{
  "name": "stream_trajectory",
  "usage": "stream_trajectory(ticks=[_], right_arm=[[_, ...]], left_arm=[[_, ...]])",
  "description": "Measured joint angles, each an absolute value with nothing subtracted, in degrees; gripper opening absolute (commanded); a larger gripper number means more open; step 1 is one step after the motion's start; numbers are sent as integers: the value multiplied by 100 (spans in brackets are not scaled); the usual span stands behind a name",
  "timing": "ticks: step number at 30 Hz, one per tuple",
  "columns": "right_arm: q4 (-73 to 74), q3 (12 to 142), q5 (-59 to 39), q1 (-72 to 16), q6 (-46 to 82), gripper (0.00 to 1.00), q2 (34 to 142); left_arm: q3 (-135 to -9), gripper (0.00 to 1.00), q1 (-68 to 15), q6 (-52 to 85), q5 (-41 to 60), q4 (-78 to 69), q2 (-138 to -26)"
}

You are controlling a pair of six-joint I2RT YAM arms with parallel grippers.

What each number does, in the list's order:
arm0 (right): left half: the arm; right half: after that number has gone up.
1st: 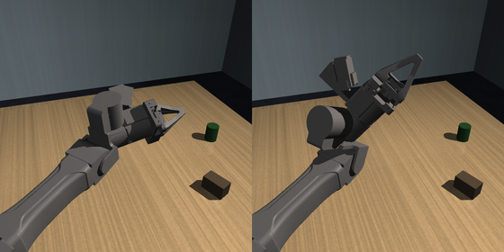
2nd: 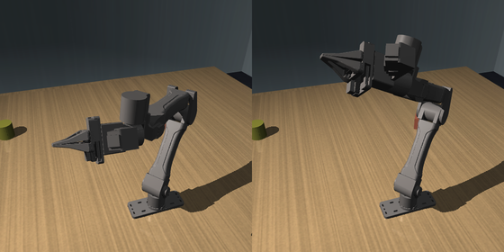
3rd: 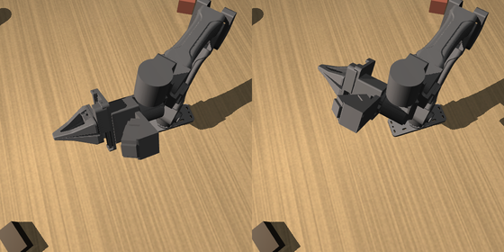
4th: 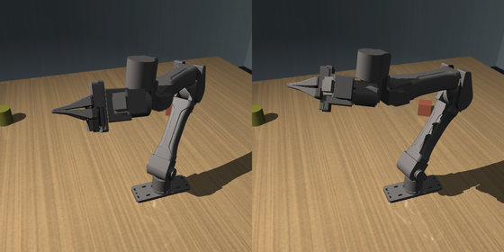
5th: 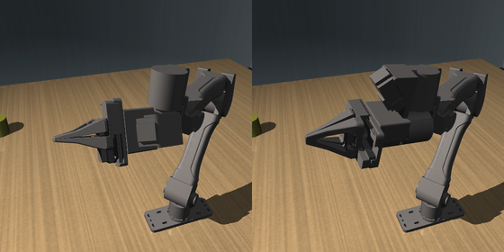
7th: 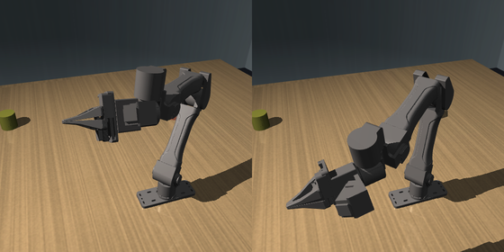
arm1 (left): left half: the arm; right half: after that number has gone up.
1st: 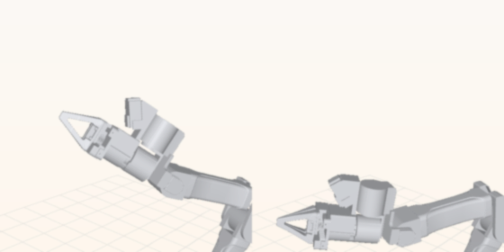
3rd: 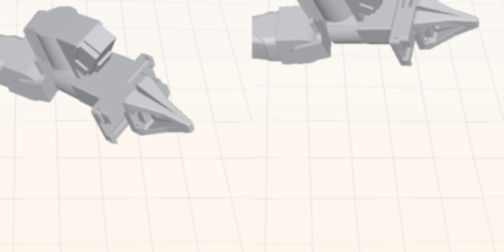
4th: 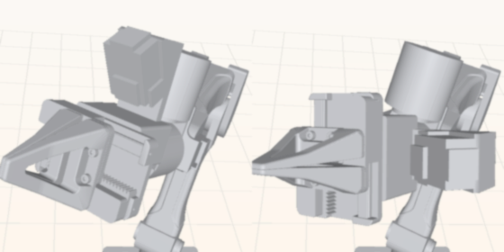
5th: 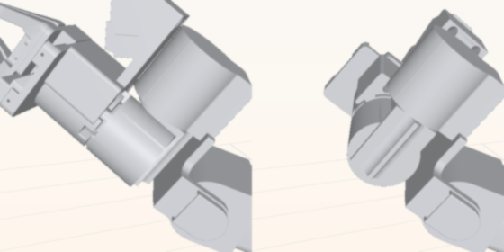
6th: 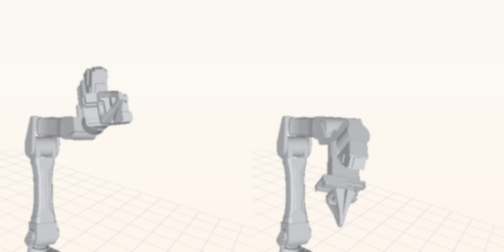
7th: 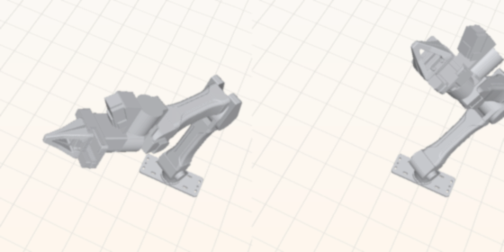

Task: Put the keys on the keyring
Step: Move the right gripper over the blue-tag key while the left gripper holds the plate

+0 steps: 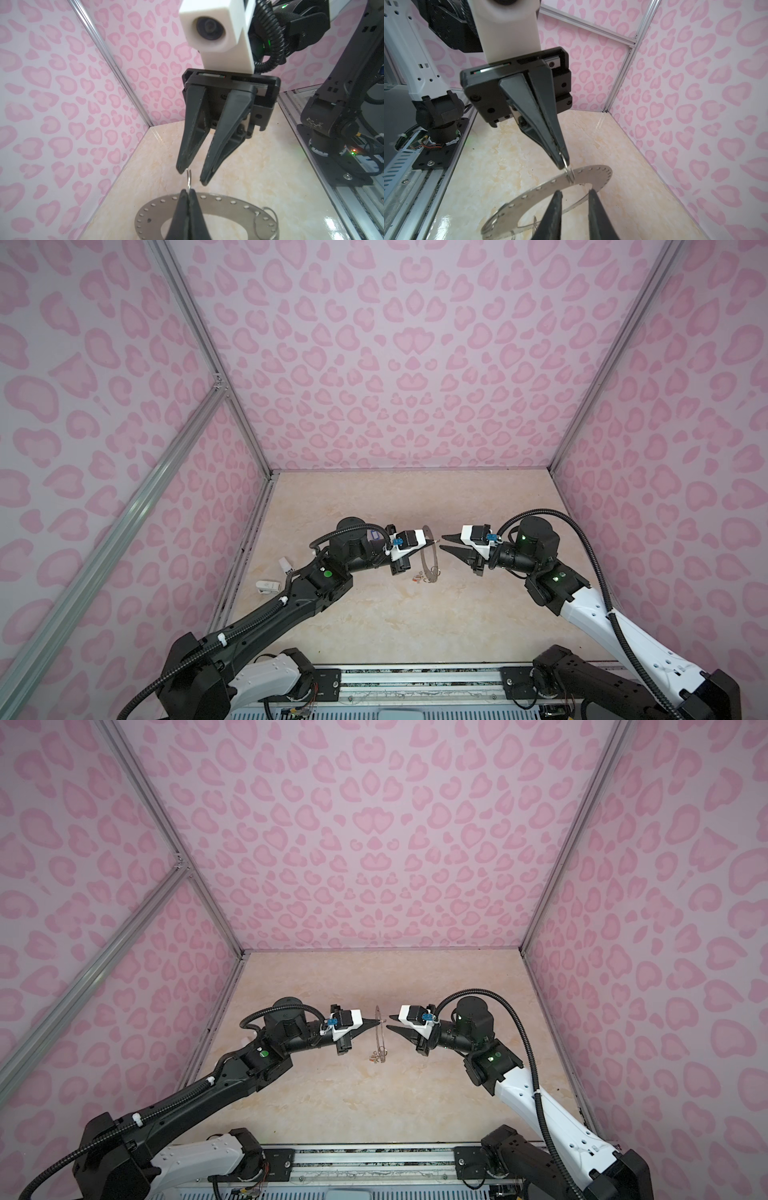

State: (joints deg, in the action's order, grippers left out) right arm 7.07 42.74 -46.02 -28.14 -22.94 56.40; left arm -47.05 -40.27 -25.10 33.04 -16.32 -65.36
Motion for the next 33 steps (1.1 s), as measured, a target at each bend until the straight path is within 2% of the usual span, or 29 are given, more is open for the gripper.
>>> stream_trajectory(ticks=[9,16,23,29,33], right_arm=[[779,4257,-3857,-2517,-1693,28,6425],[1096,4622,-3028,-3166,-1155,30,7905],[1249,5876,-2318,-3542,-340,31,9745],[888,7306,-2075,-3804,340,30,11212],[766,7758,-1938,-3892,786,29,11754]], left_arm=[[-4226,3,-3358,-2239,3310,-1629,-6020],[-4027,3,-2421,-1953,3371,-1568,-5629],[-4005,3,-1479,-1699,3332,-1260,-5231],[-3975,3,-1087,-1660,3063,-1052,-4987],[-3938,3,-1017,-1658,2934,-1015,-4930]])
